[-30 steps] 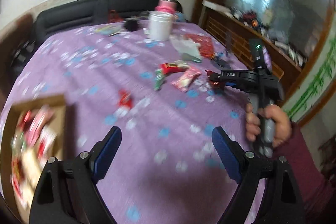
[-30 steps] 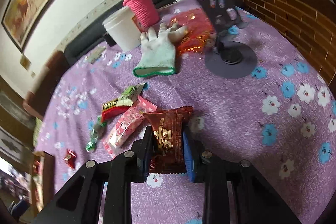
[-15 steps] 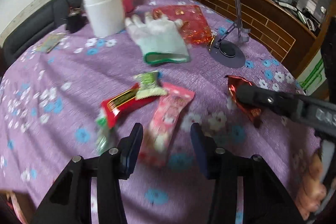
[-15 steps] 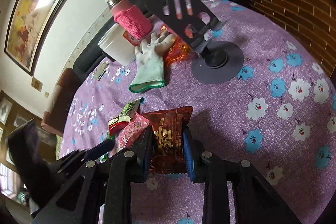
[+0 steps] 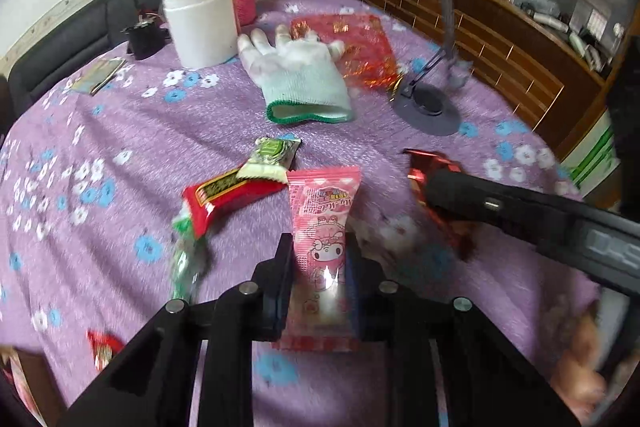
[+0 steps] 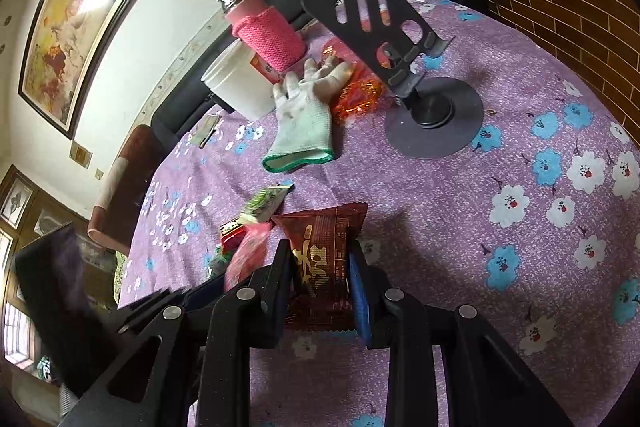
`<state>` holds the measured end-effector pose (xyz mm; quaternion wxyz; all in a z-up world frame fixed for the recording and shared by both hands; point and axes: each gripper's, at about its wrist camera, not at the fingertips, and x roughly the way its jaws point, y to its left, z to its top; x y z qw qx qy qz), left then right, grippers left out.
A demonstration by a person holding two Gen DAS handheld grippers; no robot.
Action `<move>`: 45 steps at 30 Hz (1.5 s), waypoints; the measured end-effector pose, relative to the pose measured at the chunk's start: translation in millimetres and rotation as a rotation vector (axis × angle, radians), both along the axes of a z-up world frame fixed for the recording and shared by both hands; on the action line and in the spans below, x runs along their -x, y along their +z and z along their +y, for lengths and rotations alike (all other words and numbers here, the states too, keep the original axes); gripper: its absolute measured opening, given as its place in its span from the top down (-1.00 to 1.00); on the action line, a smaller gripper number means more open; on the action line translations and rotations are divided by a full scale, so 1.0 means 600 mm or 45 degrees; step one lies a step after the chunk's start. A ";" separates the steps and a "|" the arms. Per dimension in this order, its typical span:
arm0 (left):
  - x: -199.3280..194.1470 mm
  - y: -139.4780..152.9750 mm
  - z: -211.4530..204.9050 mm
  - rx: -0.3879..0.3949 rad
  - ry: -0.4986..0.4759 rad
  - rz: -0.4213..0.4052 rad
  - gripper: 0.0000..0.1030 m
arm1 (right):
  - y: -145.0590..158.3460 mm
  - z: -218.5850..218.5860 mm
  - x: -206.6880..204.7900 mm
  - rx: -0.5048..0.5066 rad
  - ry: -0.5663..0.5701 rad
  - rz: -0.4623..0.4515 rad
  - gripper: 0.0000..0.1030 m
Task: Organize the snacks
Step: 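Grasp the dark red bag with the right tool while the left grasps the pink candy packet, then carry both snacks over the cardboard box and open both tools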
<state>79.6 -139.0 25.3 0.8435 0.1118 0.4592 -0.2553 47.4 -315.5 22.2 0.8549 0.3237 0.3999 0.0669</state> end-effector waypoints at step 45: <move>0.390 0.024 0.726 0.210 1.039 -0.047 0.07 | 0.066 0.684 0.196 0.331 1.073 -0.205 0.43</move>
